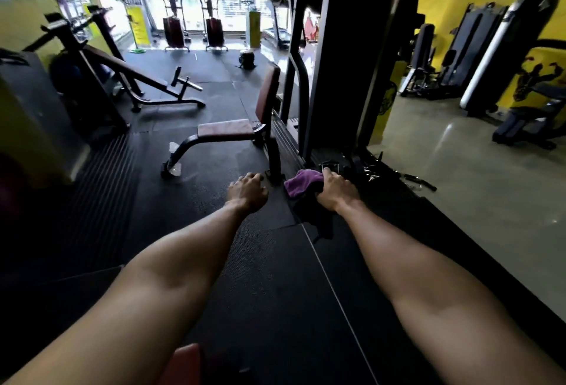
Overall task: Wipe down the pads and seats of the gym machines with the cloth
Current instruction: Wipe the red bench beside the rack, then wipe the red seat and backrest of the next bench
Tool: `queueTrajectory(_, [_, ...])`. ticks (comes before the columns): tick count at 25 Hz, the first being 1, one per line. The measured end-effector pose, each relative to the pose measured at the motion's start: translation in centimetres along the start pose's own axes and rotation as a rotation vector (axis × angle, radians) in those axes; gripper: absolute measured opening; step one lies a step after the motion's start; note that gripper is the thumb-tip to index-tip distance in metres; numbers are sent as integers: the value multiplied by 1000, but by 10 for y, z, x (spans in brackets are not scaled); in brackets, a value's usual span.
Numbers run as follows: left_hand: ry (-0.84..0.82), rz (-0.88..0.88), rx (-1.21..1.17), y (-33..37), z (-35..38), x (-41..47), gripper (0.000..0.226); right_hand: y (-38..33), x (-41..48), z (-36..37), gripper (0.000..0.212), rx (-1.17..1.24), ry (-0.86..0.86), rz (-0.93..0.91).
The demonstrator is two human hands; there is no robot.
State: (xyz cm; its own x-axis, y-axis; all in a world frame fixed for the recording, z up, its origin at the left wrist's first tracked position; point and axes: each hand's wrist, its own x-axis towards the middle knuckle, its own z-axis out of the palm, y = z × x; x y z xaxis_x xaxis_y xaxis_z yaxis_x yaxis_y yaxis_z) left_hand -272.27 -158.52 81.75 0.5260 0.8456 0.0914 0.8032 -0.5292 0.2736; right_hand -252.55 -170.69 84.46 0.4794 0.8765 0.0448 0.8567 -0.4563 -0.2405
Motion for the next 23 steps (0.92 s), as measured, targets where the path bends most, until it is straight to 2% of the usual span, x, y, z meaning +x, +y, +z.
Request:
queueTrajectory(5, [21,-53,15,-3,11,74,47,4,78,6,56,-2,-27,-117])
queueTrajectory(12, [24,-137,43,-23,2,198,47,-24,218,10,60,-15,-60,-251])
queueTrajectory(17, [40,-223,66,-64,-11,274,46,-59,322,19,60,-18,-96,-335])
queueTrajectory(23, [95,-412,50,-136,-12,360,41,-117,456,46,70,-28,-136,-474])
